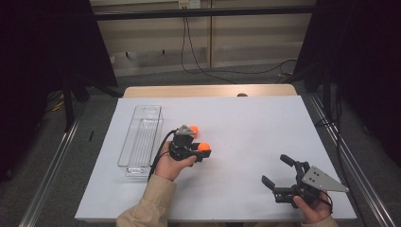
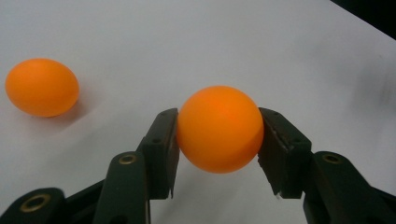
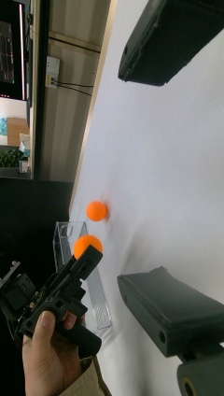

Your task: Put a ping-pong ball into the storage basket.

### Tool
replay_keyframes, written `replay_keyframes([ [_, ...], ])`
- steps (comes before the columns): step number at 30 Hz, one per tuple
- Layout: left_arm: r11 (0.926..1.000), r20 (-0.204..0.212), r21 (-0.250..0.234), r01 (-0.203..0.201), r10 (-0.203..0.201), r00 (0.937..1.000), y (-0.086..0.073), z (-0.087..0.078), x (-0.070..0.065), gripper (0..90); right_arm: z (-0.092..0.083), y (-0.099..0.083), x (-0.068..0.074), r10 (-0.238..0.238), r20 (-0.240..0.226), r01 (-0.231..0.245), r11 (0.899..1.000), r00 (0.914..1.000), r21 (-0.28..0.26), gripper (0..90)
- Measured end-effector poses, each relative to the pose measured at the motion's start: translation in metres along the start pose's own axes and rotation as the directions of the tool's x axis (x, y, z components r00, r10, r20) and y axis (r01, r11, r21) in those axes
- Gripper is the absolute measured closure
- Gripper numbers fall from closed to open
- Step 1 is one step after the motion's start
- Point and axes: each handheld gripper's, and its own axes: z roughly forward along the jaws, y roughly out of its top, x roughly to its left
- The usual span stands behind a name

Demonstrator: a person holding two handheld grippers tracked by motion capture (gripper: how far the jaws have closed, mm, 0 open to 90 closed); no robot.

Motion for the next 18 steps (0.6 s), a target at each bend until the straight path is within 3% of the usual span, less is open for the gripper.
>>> replay_keyframes([
  [18, 0.9997, -0.013, -0.016, 0.019, -0.019, 0.9997, 0.002, -0.011, 0.006, 50.8, 0.0, 0.0, 0.0, 0.0, -0.001, 0.0, 1.0, 1.0, 0.0, 2.6],
])
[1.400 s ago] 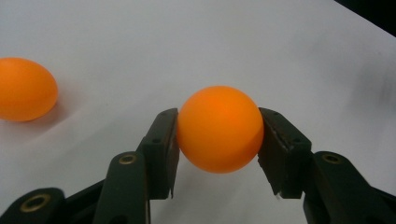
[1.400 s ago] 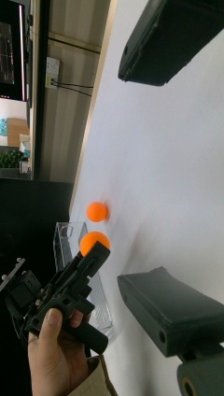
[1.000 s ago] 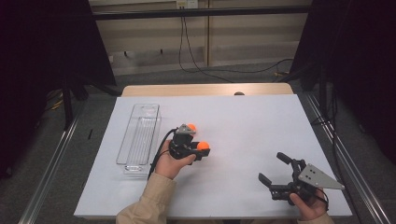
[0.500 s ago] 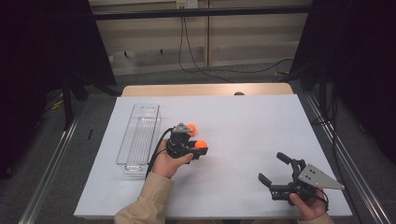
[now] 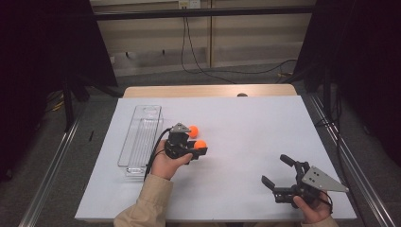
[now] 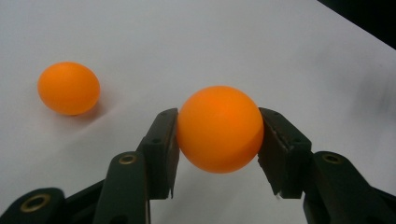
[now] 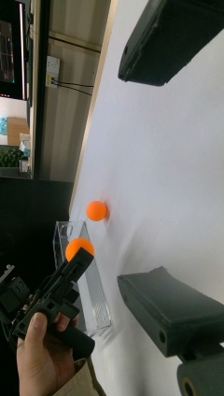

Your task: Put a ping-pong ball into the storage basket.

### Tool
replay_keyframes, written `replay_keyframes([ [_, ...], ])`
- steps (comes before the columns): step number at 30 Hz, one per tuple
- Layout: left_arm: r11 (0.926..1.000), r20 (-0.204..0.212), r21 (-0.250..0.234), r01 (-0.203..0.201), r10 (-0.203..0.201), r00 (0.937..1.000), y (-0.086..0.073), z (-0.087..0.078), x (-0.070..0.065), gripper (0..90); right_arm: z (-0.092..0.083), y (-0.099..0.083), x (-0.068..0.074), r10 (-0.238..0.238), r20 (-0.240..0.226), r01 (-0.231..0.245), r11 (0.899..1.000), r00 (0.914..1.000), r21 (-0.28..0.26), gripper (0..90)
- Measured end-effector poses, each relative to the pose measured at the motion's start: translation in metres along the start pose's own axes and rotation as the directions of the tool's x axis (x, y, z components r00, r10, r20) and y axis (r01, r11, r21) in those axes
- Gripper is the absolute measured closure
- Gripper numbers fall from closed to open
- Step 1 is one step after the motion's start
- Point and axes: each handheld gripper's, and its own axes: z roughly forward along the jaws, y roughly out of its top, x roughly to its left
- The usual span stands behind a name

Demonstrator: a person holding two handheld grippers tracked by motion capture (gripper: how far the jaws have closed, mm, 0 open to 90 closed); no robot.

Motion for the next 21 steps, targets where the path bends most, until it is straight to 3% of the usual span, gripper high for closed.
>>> replay_keyframes([
  [21, 1.0, -0.012, 0.0, 0.007, -0.007, 0.9999, 0.0016, -0.0097, 0.0057, 50.9, 0.0002, 0.0, 0.0003, -0.002, 0.002, 0.002, 1.0, 1.0, 0.001, 2.6],
])
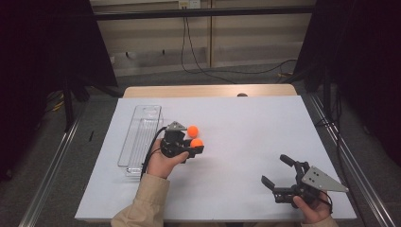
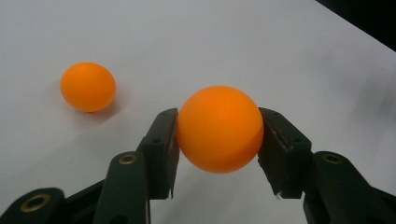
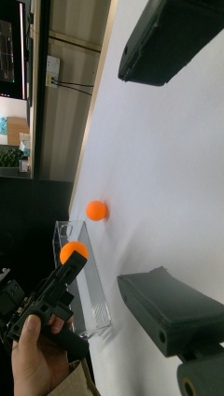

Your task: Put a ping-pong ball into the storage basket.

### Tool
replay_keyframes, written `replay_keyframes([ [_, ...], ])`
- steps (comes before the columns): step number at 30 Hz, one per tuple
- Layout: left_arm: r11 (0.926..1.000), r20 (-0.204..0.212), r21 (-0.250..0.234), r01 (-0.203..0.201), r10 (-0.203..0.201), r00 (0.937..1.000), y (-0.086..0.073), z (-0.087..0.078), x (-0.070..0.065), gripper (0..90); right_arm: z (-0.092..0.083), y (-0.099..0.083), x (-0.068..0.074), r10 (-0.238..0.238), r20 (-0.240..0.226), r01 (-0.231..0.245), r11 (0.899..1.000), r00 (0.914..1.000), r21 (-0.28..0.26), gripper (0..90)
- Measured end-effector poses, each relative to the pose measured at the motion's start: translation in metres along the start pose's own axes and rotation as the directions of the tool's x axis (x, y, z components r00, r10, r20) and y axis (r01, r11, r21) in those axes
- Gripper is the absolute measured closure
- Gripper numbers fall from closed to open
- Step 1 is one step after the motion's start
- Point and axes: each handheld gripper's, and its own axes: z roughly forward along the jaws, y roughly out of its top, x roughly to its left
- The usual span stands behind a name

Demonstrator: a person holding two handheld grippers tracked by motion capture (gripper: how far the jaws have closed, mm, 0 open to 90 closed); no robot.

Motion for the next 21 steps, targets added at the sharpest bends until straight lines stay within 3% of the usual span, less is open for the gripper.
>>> replay_keyframes([
  [21, 0.9999, -0.01, -0.001, 0.017, -0.017, 0.9998, 0.0001, -0.008, 0.0063, 50.9, -0.0001, 0.0001, -0.0002, -0.003, 0.001, 0.003, 1.0, 1.0, 0.001, 2.6],
])
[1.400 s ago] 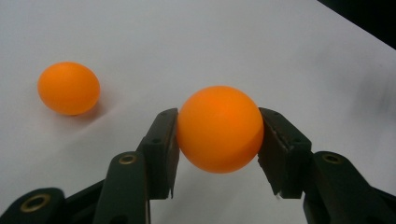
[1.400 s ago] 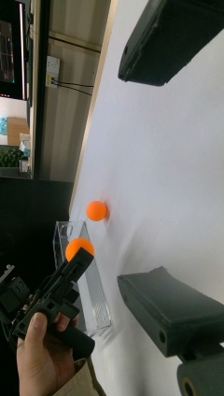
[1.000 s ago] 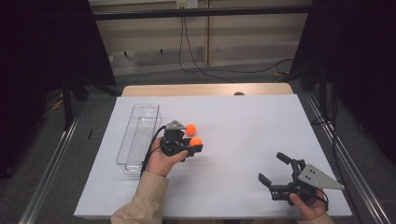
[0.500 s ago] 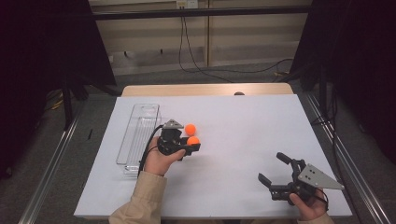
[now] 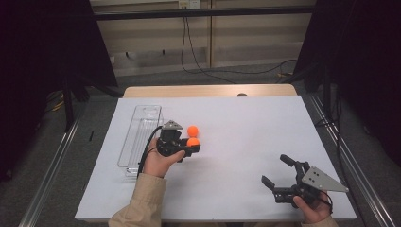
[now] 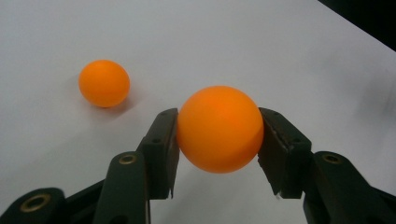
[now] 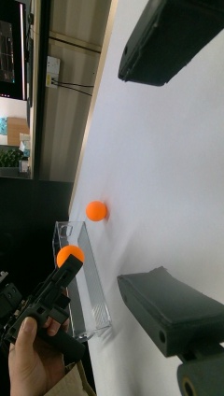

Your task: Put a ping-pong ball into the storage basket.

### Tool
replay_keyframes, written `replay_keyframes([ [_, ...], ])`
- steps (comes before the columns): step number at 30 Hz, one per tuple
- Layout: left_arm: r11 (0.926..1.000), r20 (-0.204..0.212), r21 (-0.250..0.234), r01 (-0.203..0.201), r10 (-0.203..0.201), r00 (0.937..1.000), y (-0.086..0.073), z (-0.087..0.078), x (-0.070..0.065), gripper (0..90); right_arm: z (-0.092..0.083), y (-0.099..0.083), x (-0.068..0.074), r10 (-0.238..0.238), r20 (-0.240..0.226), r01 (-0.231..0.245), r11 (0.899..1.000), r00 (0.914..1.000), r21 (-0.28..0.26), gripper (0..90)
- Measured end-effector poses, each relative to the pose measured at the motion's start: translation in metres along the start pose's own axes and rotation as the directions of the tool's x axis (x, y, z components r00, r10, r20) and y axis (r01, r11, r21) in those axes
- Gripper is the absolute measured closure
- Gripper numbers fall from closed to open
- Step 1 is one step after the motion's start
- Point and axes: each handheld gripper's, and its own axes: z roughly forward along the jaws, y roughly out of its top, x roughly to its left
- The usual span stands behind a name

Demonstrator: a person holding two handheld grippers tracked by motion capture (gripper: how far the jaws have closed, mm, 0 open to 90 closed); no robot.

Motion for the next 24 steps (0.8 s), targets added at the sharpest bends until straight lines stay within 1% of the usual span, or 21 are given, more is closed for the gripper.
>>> replay_keyframes([
  [13, 1.0, -0.011, -0.008, 0.005, -0.006, 0.9999, 0.0, -0.005, 0.003, 50.9, 0.0, 0.0, 0.0, 0.0, 0.001, 0.0, 1.0, 1.0, 0.0, 2.6],
  [15, 1.0, -0.012, -0.001, 0.0, 0.0, 0.9999, 0.0, -0.006, 0.005, 50.8, 0.0, 0.0, 0.0, 0.0, 0.001, 0.0, 1.0, 1.0, -0.001, 2.6],
  [18, 1.0, -0.01, 0.002, 0.004, -0.004, 0.9999, 0.0, -0.008, 0.005, 50.9, 0.0, 0.0, 0.0, 0.0, 0.001, 0.0, 1.0, 1.0, -0.001, 2.6],
  [22, 0.9999, -0.018, -0.012, 0.01, -0.011, 0.9998, 0.0, -0.009, 0.006, 50.8, 0.0, 0.0, 0.0, -0.001, 0.001, 0.001, 1.0, 1.0, -0.001, 2.6],
  [24, 1.0, -0.021, -0.007, 0.005, -0.005, 0.9998, 0.001, -0.011, 0.007, 50.9, 0.0, 0.0, 0.0, -0.001, 0.001, 0.001, 1.0, 1.0, -0.001, 2.7],
])
